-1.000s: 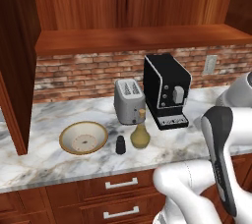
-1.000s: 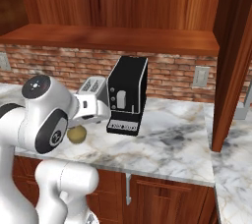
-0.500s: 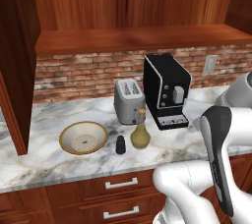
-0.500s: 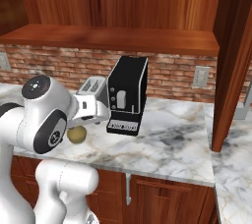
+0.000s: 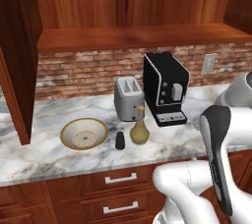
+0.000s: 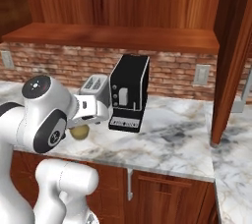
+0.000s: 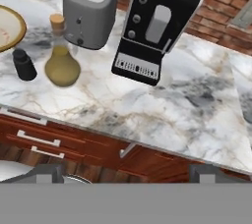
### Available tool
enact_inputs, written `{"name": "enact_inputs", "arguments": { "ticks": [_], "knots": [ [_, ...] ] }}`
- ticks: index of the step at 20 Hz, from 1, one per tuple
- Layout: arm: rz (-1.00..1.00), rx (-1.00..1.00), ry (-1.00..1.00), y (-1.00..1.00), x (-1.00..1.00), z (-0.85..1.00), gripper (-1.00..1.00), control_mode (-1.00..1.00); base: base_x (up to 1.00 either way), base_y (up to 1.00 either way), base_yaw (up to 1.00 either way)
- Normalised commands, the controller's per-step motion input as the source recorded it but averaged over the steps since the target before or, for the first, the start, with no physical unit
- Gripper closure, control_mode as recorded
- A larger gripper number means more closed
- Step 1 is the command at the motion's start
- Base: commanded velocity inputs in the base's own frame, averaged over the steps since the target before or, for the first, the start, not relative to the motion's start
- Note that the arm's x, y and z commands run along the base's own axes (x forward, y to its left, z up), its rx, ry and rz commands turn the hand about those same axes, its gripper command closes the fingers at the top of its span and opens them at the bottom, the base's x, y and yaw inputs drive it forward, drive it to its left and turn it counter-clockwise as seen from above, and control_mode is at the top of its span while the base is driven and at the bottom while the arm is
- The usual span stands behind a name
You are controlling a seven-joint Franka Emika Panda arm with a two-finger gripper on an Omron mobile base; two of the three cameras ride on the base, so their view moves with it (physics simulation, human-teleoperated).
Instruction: Retrieve the bottle and the shaker from the cabinet and place them next to the mixing bowl on the counter. Then add garlic from the fridge to the mixing bowl.
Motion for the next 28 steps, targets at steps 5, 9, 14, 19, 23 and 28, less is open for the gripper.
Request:
{"name": "enact_inputs", "arguments": {
  "ticks": [5, 9, 14, 19, 23, 28],
  "knots": [
    [0.0, 0.0, 0.0, 0.0, 0.0, 0.0, -1.0, 1.0, -0.65, 0.0, 0.07],
    [0.0, 0.0, 0.0, 0.0, 0.0, 0.0, -1.0, 1.0, -0.69, 0.01, 0.08],
    [0.0, 0.0, 0.0, 0.0, 0.0, 0.0, -1.0, 1.0, -0.63, 0.02, 0.08],
    [0.0, 0.0, 0.0, 0.0, 0.0, 0.0, -1.0, 1.0, -0.58, 0.0, 0.09],
    [0.0, 0.0, 0.0, 0.0, 0.0, 0.0, -1.0, 1.0, -0.58, 0.0, 0.1],
    [0.0, 0.0, 0.0, 0.0, 0.0, 0.0, -1.0, 1.0, -0.48, 0.06, 0.12]
  ]
}}
